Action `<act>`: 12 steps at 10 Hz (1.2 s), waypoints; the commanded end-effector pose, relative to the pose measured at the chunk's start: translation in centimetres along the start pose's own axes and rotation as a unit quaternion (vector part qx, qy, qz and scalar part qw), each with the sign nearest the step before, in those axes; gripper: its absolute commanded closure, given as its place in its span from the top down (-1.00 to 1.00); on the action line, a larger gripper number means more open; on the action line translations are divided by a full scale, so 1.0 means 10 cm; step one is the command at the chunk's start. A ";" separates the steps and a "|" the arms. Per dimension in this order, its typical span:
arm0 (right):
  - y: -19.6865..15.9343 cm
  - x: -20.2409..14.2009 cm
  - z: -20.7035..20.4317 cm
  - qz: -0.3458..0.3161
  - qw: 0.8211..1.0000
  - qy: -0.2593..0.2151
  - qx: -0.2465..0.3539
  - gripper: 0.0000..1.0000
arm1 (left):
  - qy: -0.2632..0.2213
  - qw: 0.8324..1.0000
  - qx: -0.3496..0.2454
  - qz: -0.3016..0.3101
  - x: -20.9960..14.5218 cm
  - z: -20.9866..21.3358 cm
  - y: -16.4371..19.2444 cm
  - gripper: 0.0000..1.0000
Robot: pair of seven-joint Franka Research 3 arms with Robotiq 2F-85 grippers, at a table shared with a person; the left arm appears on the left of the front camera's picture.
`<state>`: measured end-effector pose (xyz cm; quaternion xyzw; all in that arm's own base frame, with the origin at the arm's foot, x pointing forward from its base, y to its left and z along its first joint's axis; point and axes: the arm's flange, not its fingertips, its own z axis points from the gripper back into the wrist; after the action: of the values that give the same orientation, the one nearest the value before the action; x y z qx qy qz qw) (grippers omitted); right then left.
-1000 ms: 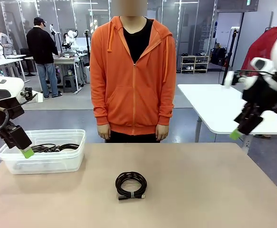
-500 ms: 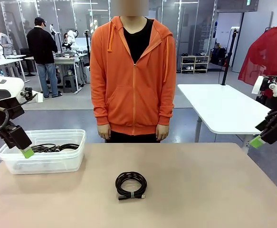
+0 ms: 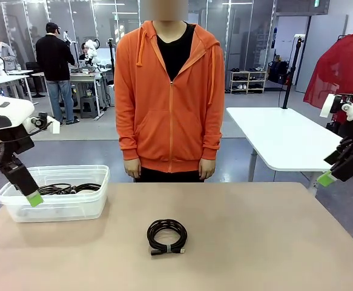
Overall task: Organize and store the cables.
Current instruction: Place the USB Extension Cable into the Organizing box.
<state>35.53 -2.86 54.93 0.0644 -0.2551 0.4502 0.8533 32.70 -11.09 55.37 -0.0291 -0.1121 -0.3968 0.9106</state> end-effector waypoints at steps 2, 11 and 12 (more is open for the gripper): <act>-0.02 0.04 0.00 -0.004 1.000 0.002 0.000 1.00 | 0.018 0.986 0.002 -0.164 0.04 0.34 -0.31 0.89; -0.02 0.04 0.00 -0.004 1.000 0.002 0.000 1.00 | 0.074 0.940 0.005 -0.333 1.68 -0.08 -0.99 0.89; -0.02 0.04 0.00 -0.004 1.000 0.002 0.000 1.00 | 0.078 0.937 0.006 -0.342 1.85 -0.12 -1.08 0.89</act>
<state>35.60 -2.82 54.89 0.0645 -0.2542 0.4505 0.8534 36.17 -30.89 57.16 0.0471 -0.0568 -0.6773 0.7320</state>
